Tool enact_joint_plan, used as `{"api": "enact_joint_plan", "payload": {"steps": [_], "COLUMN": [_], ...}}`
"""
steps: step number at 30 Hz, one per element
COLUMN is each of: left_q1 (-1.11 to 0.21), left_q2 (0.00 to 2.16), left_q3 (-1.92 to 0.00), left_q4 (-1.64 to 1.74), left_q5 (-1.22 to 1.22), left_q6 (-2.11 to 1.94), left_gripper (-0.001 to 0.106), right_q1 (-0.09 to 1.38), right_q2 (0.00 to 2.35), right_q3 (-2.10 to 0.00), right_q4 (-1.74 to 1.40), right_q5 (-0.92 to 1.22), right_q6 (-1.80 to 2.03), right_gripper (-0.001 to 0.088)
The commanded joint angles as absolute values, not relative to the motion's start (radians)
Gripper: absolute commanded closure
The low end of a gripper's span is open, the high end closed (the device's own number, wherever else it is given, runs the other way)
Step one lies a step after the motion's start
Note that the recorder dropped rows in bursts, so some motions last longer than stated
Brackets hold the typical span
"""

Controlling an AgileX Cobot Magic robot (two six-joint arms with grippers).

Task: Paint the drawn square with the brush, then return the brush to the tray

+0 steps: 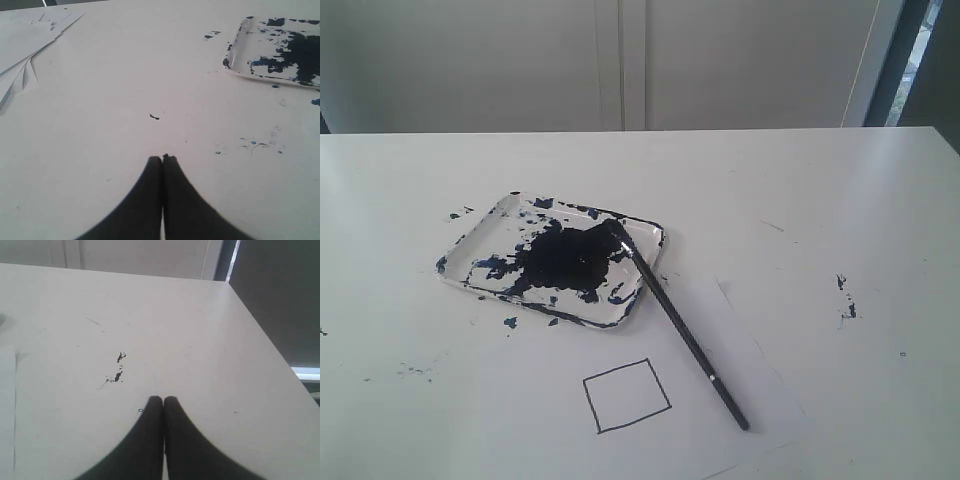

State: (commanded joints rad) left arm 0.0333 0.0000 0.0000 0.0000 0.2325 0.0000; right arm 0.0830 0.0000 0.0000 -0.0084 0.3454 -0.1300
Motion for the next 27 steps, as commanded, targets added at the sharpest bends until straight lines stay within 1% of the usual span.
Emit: {"api": "enact_joint_plan", "payload": {"steps": [12,16,21,27], "left_q1": [0.033,0.033,0.033,0.033], "left_q2": [0.0,0.0,0.0,0.0], "left_q3": [0.0,0.0,0.0,0.0], "left_q4": [0.0,0.0,0.0,0.0], "left_q5": [0.233,0.233,0.233,0.233], "left_q6": [0.0,0.0,0.0,0.0], "left_gripper": [0.105,0.105,0.105,0.105], "right_q1": [0.083,0.083,0.083,0.081], "right_q2": [0.0,0.111,0.311,0.491], "right_q3": [0.0,-0.029,-0.142,-0.281], "right_q4": [-0.008,-0.008,-0.008,-0.008], "right_q5": [0.347,0.336,0.336,0.336], "right_q6": [-0.13,-0.13,-0.13,-0.13], "right_gripper": [0.0868,0.0868,0.0868,0.0868]}}
